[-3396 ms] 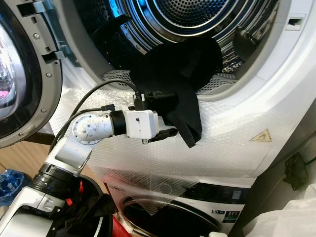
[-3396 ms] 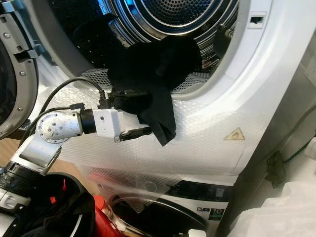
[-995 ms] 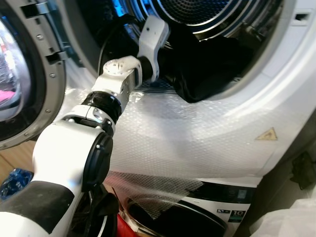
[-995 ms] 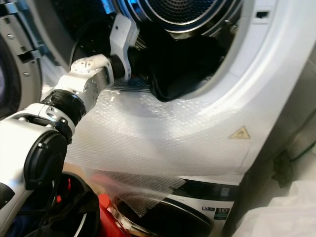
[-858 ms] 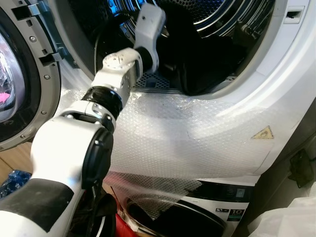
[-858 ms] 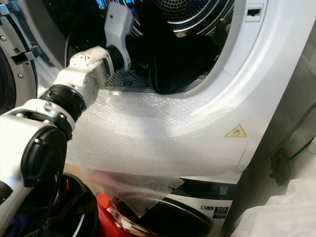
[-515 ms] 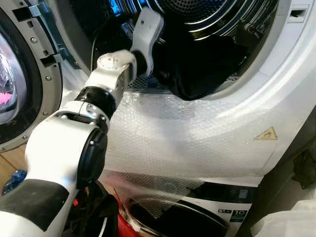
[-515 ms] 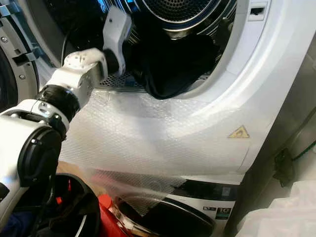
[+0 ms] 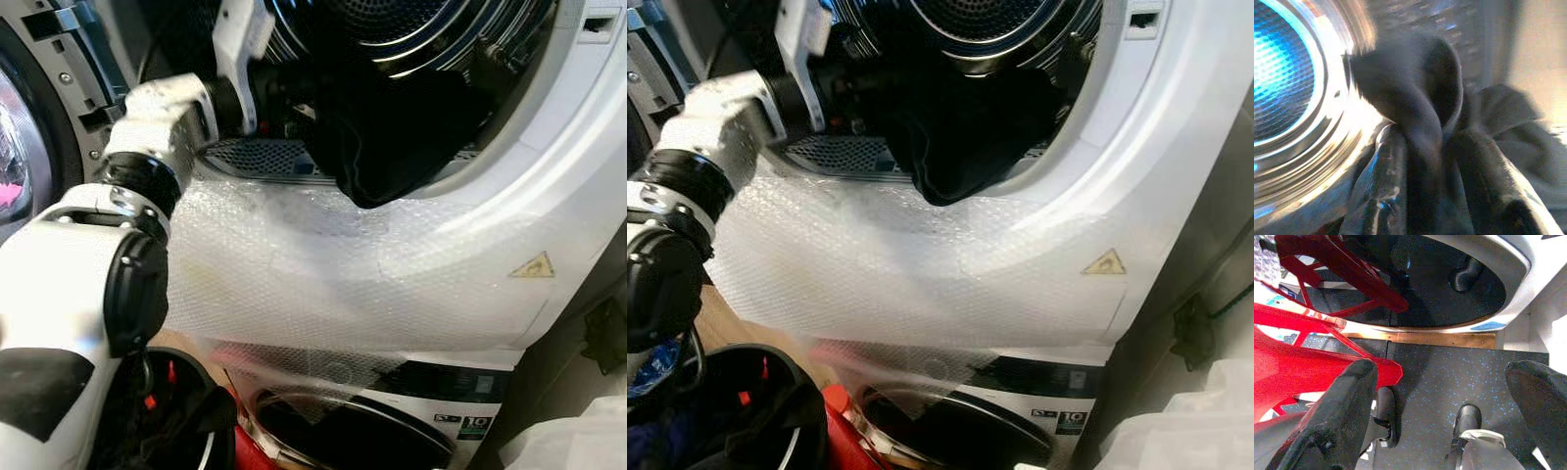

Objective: Clothes washing

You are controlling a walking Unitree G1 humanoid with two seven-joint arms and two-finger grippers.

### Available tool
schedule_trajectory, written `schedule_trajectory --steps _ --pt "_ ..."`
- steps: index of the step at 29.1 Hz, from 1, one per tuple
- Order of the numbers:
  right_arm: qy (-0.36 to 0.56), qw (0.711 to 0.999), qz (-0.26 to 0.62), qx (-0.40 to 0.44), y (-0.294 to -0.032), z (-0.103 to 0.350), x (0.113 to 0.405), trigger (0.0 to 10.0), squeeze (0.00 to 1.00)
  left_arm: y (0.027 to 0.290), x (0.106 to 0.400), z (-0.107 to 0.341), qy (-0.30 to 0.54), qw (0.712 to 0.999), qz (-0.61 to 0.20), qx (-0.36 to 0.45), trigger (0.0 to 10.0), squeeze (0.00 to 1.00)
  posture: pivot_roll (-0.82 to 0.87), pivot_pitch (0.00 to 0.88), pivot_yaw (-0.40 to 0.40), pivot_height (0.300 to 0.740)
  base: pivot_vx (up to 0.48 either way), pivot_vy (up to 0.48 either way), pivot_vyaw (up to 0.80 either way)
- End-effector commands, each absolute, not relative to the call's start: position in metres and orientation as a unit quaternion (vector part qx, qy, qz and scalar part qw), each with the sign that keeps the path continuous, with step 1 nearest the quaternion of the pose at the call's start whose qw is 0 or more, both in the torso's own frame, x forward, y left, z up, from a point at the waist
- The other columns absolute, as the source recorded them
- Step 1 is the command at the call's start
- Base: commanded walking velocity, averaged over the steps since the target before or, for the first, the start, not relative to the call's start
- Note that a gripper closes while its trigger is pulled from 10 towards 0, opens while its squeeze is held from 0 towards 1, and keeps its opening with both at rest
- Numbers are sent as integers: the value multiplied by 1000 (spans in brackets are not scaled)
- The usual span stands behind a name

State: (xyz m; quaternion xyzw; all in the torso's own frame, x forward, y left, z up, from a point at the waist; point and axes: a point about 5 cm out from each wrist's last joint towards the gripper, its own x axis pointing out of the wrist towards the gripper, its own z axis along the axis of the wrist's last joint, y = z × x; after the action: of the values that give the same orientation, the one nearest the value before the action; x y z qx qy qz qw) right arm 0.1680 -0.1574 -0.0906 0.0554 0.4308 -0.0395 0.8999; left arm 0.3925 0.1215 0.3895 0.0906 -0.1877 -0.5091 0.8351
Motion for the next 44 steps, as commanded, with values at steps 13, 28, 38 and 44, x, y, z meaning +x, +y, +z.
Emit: schedule_trajectory --steps 13,28,38,44 --pt "438 896 -33 63 -149 -92 167 10000 0 136 360 380 -174 699 -675 163 10000 1000 95 0 127 740 0 0 0" --pt "439 896 -28 60 -148 -92 167 10000 0 120 359 325 -135 709 -673 161 10000 0 96 0 126 740 0 0 0" --pt "440 895 -33 62 -149 -93 164 10000 0 89 376 313 -179 774 -598 103 10000 0 82 0 131 740 0 0 0" --pt "442 894 -32 62 -149 -94 162 10000 0 80 388 338 -233 835 -489 97 10000 0 72 0 132 740 0 0 0"
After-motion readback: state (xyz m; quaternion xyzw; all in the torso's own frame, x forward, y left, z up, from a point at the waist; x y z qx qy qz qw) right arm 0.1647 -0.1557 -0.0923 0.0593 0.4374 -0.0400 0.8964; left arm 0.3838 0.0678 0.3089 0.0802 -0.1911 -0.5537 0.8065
